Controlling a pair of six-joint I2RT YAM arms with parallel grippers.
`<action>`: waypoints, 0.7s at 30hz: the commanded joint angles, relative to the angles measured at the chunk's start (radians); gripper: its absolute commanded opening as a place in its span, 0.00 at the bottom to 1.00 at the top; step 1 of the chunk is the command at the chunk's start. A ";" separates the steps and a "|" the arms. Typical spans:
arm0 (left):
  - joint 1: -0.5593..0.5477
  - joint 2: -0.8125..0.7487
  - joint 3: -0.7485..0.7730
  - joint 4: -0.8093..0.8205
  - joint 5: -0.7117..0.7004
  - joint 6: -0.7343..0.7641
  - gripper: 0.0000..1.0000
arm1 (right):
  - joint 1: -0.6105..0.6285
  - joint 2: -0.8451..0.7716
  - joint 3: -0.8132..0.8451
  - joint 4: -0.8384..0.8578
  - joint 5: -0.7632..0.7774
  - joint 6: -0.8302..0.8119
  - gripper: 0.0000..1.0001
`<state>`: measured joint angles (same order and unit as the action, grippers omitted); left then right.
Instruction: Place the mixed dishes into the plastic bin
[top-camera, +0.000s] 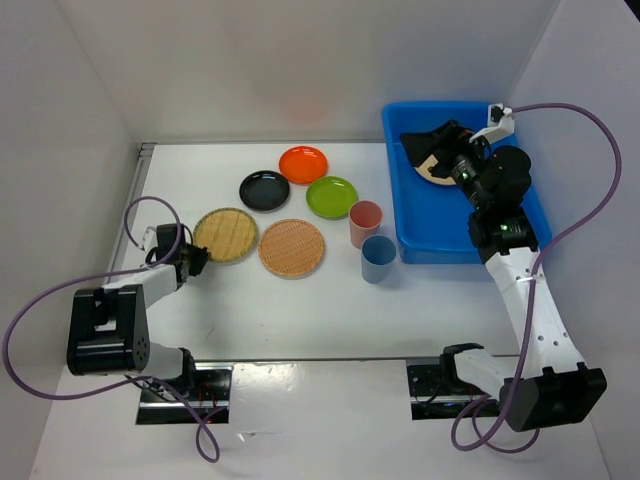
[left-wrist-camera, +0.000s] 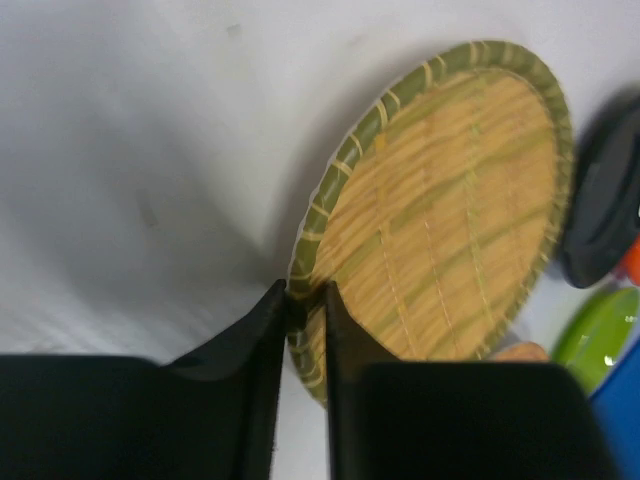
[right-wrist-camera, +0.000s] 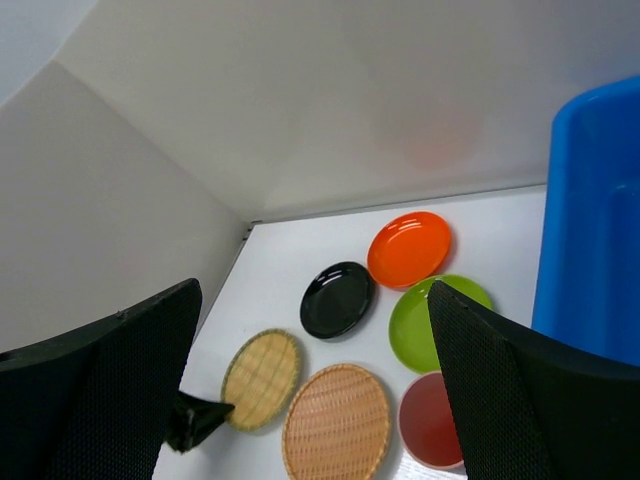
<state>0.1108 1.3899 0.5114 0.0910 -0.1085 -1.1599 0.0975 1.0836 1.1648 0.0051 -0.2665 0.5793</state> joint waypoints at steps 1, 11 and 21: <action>0.006 0.064 0.012 -0.031 0.004 0.020 0.16 | 0.019 -0.031 0.052 -0.005 -0.036 -0.036 0.98; 0.015 -0.001 0.055 -0.034 0.076 0.086 0.00 | 0.188 0.070 0.079 -0.018 -0.231 -0.075 0.98; 0.049 -0.209 0.093 -0.059 0.182 0.131 0.00 | 0.378 0.349 0.205 -0.028 -0.264 -0.016 0.98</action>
<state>0.1417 1.2251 0.5636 0.0383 0.0147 -1.0702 0.4168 1.4040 1.2804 -0.0151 -0.5339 0.5713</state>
